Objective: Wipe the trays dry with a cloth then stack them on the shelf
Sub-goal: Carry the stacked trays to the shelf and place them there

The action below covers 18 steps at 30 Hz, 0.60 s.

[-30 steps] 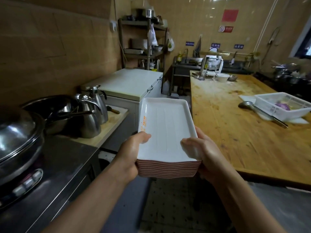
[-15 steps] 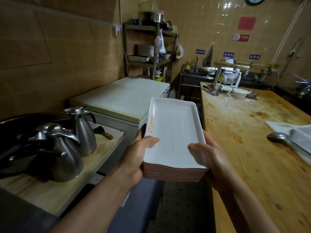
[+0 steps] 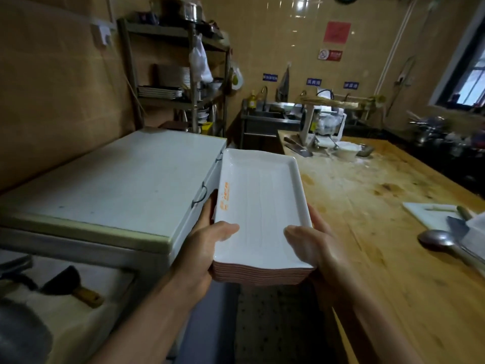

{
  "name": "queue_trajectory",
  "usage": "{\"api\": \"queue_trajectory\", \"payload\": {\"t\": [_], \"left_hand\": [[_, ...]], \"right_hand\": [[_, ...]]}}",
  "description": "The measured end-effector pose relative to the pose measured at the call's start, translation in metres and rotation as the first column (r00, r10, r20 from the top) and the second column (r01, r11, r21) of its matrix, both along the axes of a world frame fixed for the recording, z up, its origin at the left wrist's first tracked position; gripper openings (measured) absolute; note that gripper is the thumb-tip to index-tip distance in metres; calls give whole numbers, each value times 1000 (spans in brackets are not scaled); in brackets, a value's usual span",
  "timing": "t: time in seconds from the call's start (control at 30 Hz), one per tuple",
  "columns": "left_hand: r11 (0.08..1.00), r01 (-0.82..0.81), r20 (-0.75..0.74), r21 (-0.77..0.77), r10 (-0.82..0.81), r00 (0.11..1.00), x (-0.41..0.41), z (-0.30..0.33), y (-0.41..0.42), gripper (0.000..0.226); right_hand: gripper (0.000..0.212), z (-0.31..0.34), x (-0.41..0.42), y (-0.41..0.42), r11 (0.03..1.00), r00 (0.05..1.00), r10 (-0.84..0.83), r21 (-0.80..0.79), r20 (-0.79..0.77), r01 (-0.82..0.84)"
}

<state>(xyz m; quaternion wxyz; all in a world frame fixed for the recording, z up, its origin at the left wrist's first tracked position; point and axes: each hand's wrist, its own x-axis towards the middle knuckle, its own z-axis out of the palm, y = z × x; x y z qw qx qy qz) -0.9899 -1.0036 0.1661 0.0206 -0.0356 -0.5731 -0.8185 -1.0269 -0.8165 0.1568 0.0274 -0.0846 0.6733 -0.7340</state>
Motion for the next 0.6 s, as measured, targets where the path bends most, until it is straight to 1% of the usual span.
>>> {"api": "queue_trajectory", "payload": {"t": [0.1,0.2,0.27,0.37,0.5,0.6], "left_hand": [[1000,-4,-17,-31,4,1000,-56,4,-4,60],[998,-2,-21,-63,1,1000,-113,2,-6,60],[998,-8,-30,-69,6,1000,-153,0,-5,61],[997,-38,-35,-72,36,999,-214,-7,0,60],[996,-55,-34,-71,53,998,-313,-4,11,60],[995,-74,-37,-67,72,997,-366,5,16,60]], "right_hand": [[62,1,-50,-4,998,1000,-32,-48,-2,31],[66,-2,-103,-5,998,999,-31,-54,-8,31],[63,-6,-143,-5,997,999,-35,-63,-11,34],[60,-14,-209,-3,997,999,-26,-70,-21,25],[66,-10,-311,7,997,1000,-12,-72,-28,10],[60,2,-371,11,997,999,24,-68,-31,-26]]}}
